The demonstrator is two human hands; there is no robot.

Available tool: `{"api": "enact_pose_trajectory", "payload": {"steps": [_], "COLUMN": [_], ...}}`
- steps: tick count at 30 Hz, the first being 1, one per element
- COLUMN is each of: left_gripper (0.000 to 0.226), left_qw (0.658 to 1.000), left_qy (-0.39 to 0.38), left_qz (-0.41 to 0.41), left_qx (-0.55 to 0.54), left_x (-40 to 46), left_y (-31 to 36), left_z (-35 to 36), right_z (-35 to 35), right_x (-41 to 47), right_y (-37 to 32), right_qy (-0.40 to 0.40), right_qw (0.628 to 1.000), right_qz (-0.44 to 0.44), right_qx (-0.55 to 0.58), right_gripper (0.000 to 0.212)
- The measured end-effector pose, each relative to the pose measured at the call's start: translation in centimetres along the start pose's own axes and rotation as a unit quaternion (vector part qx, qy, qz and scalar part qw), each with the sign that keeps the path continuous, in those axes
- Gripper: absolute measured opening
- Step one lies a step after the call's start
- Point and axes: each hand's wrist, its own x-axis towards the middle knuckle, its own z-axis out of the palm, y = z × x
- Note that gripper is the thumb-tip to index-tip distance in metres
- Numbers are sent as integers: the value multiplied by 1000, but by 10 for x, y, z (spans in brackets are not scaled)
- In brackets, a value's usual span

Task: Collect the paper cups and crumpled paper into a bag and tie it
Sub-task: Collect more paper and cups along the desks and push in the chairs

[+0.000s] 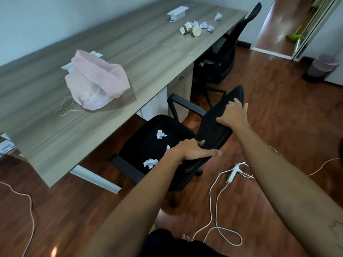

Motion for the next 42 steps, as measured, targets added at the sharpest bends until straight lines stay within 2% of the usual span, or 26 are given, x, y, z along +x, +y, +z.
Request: {"api": "enact_pose_trajectory", "payload": {"steps": [4,8,10,14,17,22,25,28,31,33,35,38,40,42], "left_gripper": [120,109,103,97,77,44,37,39,51,62,71,79,78,66], "left_qw": [1000,999,998,993,982,918,849,784,743,726,732,759,776,787], "left_qy": [-16,-8,23,90,175,384,521,613,659,674,663,624,598,583], "left_qz": [4,24,27,17,6,-12,-45,-78,-101,-114,-137,-158,-156,-145], "left_qx": [4,-40,-60,-68,-70,-97,-70,-62,-57,-68,-72,-97,-126,-140], "left_x": [0,-3,-2,4,12,31,36,41,53,62,69,77,80,80], "left_y": [3,-9,-24,-65,-108,-184,-223,-261,-300,-320,-335,-352,-360,-365], "left_z": [0,-19,-35,-80,-120,-201,-259,-315,-368,-394,-411,-422,-423,-420], "right_z": [-2,-9,-10,-6,1,18,28,35,39,43,47,52,54,57], "right_x": [-1,4,10,28,46,86,110,128,151,164,170,163,146,123], "right_y": [-8,-42,-66,-119,-167,-261,-323,-378,-420,-439,-450,-454,-452,-451], "right_qy": [-23,-24,-26,-29,-46,-89,-83,-70,-85,-109,-129,-116,-110,-114], "right_qw": [999,999,999,996,988,967,958,949,940,938,936,936,935,932], "right_qz": [47,38,7,-49,-93,-152,-167,-169,-167,-166,-151,-153,-175,-203], "right_qx": [0,2,20,73,115,184,218,258,286,284,291,296,288,279], "right_gripper": [57,64,63,48,55,71,73,80,82,75,59,27,18,17]}}
